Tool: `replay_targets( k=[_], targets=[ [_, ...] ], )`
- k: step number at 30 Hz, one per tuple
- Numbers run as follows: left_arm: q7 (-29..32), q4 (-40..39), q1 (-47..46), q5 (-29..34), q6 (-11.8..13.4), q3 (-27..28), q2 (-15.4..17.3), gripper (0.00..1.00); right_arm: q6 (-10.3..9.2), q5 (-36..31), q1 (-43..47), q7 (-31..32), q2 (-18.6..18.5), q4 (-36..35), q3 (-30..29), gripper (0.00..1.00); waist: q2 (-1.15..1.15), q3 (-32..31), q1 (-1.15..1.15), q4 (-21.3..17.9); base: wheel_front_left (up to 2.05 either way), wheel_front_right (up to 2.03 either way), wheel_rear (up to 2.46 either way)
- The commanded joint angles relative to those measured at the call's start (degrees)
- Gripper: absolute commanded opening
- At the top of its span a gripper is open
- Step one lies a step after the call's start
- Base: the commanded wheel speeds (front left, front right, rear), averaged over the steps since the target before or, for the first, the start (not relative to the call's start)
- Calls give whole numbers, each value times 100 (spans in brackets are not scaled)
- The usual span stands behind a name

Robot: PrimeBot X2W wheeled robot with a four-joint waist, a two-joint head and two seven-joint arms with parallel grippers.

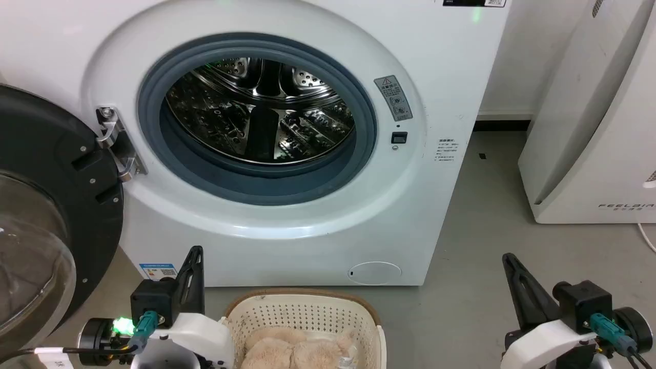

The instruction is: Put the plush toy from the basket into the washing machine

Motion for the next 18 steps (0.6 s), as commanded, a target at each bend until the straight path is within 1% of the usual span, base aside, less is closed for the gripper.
replay_targets(
  k=[1,11,12,18],
  targets=[
    [2,-25,82,10,-25,15,0,0,3,-44,-80,8,-3,15,-1,0,0,0,0,0,0,0,0],
    [2,-25,82,10,-25,15,0,0,3,-44,-80,8,-3,15,-1,0,0,0,0,0,0,0,0],
    [-2,0,0,0,0,0,0,100,0,0,0,-1,0,0,1,100,0,0,0,0,0,0,0],
    [-48,16,-12,-19,40,-30,0,100,0,72,-1,-48,0,-24,-32,100,0,11,0,-2,0,0,0]
  ],
)
